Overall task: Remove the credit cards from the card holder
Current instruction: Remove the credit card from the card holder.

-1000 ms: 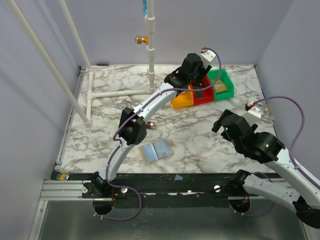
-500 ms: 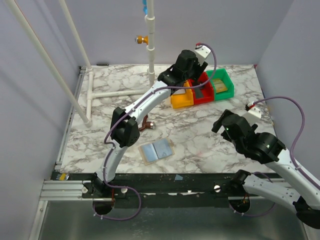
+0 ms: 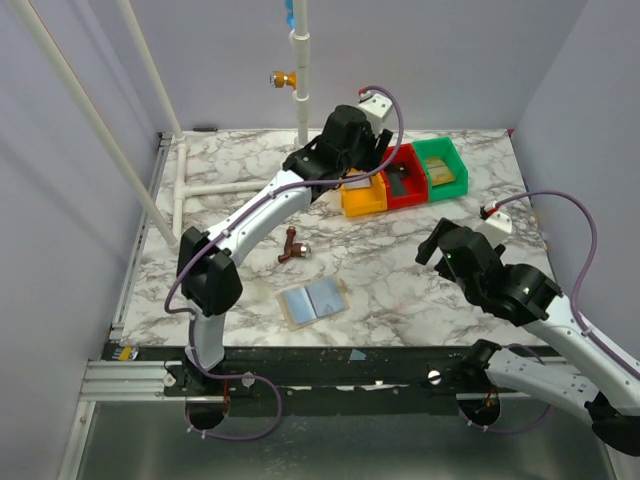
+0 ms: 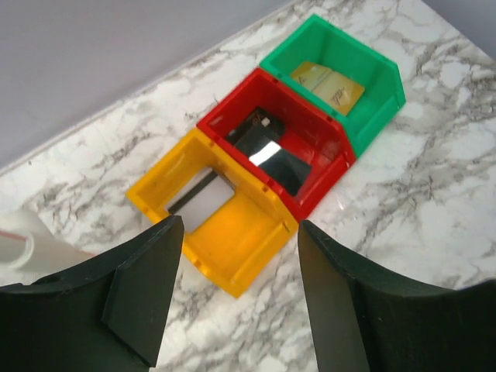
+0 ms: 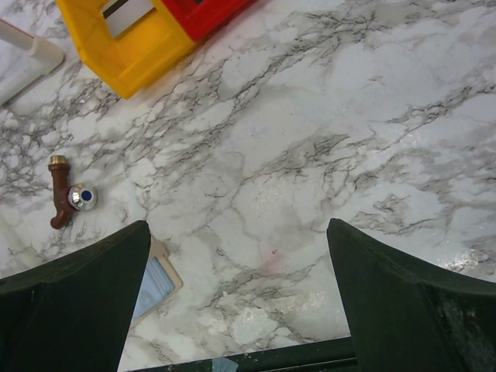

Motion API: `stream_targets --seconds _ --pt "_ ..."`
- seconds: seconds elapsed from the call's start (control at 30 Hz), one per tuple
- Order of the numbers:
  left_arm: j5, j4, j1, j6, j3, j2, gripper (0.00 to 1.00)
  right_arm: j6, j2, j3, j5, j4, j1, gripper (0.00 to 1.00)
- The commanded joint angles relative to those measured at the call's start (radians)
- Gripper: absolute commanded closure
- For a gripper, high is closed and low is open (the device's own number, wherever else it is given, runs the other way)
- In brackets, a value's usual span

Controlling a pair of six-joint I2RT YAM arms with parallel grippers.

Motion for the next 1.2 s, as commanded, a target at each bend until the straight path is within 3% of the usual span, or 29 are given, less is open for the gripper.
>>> stream_targets --seconds 0.0,0.47,0.9,1.17 --pt "0.034 -0.013 0.01 -0.117 -0.179 -0.185 0.37 -0.033 0.02 -0.032 -0.037 0.085 -0.003 0.0" --pt "0.11 -0.04 0.028 -0.337 -0.738 -0.607 0.37 -0.1 0.124 -0.069 -0.127 0.265 -0.003 0.0" --pt "0.175 -0.026 0.032 -0.577 -1.137 -0.863 0.37 -0.166 0.274 -0.119 -0.322 0.401 -0.001 0.0" --pt "0.181 0.023 0.032 -0.695 -1.364 -0.975 0.38 -0.174 0.412 -0.122 -0.361 0.471 0.093 0.0"
